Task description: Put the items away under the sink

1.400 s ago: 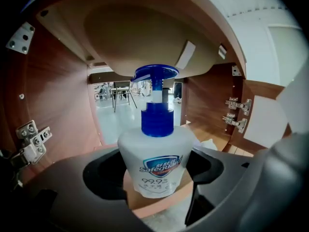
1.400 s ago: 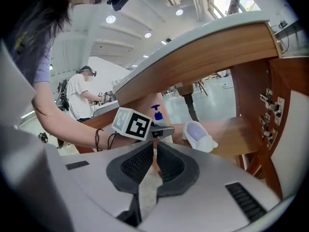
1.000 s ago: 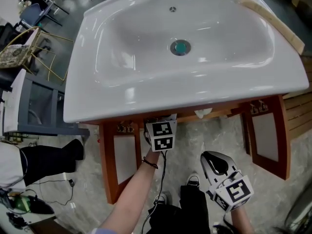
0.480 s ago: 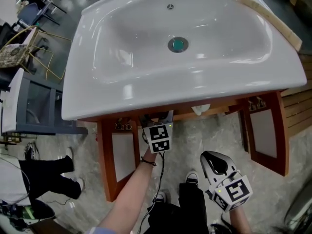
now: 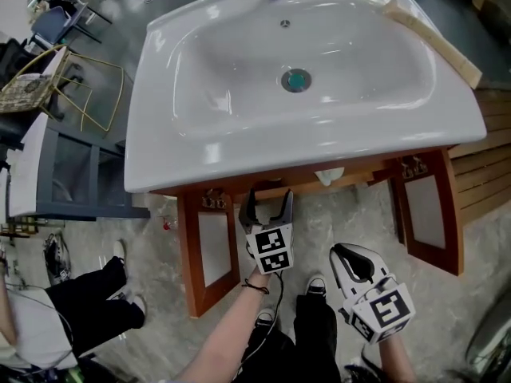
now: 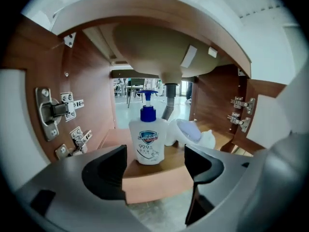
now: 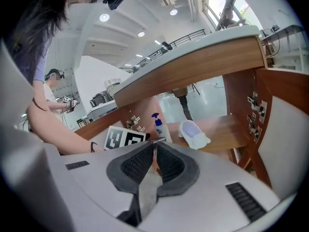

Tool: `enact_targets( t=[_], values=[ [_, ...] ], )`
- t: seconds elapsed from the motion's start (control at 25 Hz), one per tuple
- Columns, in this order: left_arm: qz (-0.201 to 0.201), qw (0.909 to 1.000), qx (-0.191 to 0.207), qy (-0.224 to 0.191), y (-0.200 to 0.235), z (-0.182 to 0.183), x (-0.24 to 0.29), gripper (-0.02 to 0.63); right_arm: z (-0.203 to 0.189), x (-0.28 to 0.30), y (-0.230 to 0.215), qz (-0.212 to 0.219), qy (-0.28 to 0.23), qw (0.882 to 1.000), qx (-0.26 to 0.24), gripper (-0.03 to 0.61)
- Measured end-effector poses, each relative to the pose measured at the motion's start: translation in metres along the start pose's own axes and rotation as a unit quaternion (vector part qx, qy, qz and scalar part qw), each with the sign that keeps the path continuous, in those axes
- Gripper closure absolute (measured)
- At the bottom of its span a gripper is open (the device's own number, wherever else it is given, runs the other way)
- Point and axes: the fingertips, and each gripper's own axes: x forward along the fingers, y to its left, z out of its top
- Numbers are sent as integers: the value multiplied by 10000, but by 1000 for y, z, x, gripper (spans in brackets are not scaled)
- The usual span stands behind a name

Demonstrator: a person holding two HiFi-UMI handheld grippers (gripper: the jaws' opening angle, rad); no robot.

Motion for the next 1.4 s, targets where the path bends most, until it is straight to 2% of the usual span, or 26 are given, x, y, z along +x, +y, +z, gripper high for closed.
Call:
enact_targets(
  t=[0.16, 0.36, 0.52, 0.68, 0.88, 1.12, 1.28, 1.4],
  values=[
    [-317, 9994, 66, -97, -19, 11, -37, 235, 20, -12, 14, 16, 14, 9999, -160, 541],
    [-580, 9965, 346, -484, -30, 57, -88, 235, 45, -29, 35, 41, 36, 9994, -337, 542],
    [-864, 9936, 283, -663, -35, 94, -134, 235, 63, -48, 59, 96, 117, 9981, -600, 542],
    [-1254, 9891, 319, -702, -39, 122, -185, 238, 95, -71, 86, -47, 98, 9967, -806, 541],
    [-1706, 9798, 722, -756, -44, 152, -252, 250, 134, -101, 122, -244, -528, 9956, -731, 542],
    [-2199, 9681, 814, -886, -47, 186, -332, 266, 169, -142, 170, -410, -854, 9949, -334, 541],
    [-2813, 9534, 837, -700, -50, 195, -377, 285, 189, -166, 195, -575, -1032, 9924, -345, 541],
    [-3068, 9448, 869, -754, -44, 204, -408, 293, 202, -179, 214, -648, -1134, 9904, -450, 542]
  ],
)
